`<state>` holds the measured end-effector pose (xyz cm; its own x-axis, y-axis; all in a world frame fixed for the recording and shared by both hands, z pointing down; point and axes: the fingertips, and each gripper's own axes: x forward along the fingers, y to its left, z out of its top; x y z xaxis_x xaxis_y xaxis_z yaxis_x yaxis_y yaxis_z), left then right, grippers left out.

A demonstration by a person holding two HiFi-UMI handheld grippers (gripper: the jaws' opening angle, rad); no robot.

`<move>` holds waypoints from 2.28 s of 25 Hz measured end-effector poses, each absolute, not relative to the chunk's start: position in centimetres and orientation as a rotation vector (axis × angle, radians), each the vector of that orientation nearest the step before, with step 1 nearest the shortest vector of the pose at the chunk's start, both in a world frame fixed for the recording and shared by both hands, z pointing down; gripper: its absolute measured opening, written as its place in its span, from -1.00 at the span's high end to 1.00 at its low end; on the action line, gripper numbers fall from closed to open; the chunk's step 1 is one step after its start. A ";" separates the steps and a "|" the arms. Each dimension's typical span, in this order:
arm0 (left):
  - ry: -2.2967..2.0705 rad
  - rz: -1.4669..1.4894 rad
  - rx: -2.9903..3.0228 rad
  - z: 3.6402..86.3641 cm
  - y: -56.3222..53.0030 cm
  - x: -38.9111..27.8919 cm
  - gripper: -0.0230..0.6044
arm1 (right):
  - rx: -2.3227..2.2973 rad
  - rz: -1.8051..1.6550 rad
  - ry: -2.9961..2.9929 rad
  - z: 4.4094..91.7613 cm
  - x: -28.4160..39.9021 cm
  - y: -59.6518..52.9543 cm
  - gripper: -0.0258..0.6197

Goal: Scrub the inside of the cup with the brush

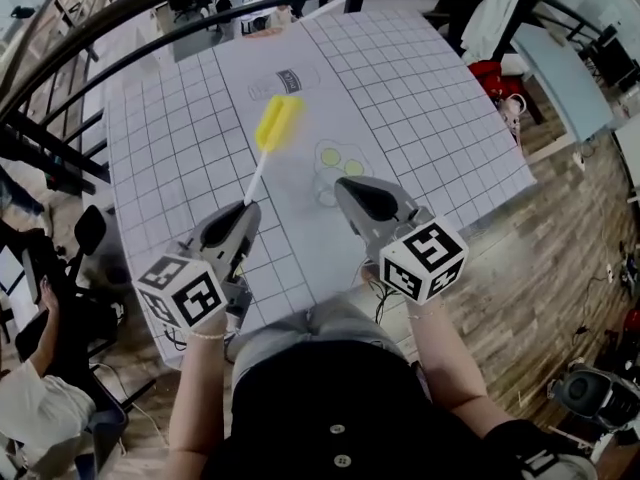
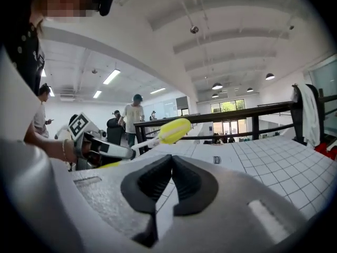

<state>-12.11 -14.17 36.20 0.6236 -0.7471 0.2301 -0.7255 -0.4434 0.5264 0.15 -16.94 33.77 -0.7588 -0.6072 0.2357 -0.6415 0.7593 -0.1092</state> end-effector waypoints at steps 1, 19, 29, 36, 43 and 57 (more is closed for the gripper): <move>-1.169 -0.032 2.264 36.2 -14.2 -12.1 0.78 | 0.972 0.265 -2.789 33.2 -0.3 -16.6 0.92; -1.324 -0.164 2.314 33.8 -12.5 -12.1 0.78 | 0.927 0.289 -2.953 30.0 -3.7 -13.7 0.92; -1.394 -0.016 2.348 34.9 -12.1 -11.8 0.78 | 0.978 0.308 -2.885 32.2 -4.1 -13.5 0.92; -1.380 0.002 2.356 34.9 -12.1 -11.4 0.78 | 0.956 0.308 -2.871 32.5 -4.1 -13.4 0.93; -1.364 -0.002 2.366 35.0 -11.9 -11.3 0.78 | 0.956 0.330 -2.869 32.9 -4.1 -13.3 0.93; -1.361 -0.043 2.339 35.2 -11.6 -12.1 0.78 | 0.928 0.317 -2.866 33.2 -4.5 -13.3 0.93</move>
<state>-12.07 -11.62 35.18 0.5172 -0.8355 0.1856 -0.8219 -0.4245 0.3798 -4.54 -13.26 33.16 -0.8065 -0.5662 0.1701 -0.5897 0.7911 -0.1627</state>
